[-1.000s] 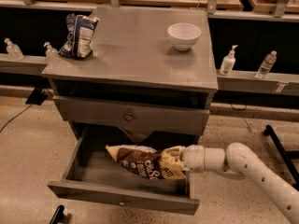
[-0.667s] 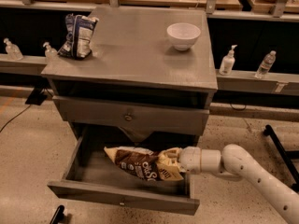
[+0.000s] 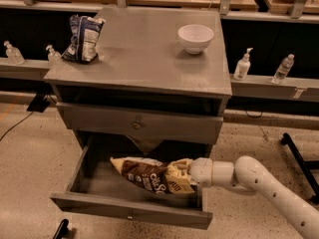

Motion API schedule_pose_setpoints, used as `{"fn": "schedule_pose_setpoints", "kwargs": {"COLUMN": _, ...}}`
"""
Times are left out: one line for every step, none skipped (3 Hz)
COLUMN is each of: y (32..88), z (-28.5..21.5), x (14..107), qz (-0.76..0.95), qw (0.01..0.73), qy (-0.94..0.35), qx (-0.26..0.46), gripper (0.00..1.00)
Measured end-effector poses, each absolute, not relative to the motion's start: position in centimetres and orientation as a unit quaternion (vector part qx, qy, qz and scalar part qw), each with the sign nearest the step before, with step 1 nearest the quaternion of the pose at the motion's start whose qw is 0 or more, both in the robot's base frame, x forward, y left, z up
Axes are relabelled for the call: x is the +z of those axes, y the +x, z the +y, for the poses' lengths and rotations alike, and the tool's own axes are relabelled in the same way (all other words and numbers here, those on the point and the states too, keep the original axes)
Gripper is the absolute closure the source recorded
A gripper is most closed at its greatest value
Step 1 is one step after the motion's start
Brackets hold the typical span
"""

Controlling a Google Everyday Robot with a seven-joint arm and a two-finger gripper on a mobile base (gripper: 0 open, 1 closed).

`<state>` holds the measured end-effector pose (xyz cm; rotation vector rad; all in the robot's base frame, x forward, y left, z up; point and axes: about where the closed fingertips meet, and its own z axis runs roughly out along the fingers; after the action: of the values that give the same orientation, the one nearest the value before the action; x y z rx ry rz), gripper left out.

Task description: Place brown chip bag into middle drawer

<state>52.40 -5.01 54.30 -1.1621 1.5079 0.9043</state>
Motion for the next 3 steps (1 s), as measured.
{"fn": "schedule_pose_setpoints", "kwargs": {"y": 52.36, "z": -4.8, "x": 54.29, "qz": 0.621, "qw": 0.494, "qy": -0.48, "qx": 0.374, "gripper": 0.27}}
{"fn": "schedule_pose_setpoints", "kwargs": {"y": 52.32, "z": -4.58, "x": 54.29, "qz": 0.62, "qw": 0.493, "qy": -0.481, "qx": 0.376, "gripper": 0.04}}
{"fn": "schedule_pose_setpoints", "kwargs": {"y": 52.29, "z": -4.45, "x": 54.29, "qz": 0.619, "qw": 0.493, "qy": -0.481, "qx": 0.377, "gripper": 0.0}}
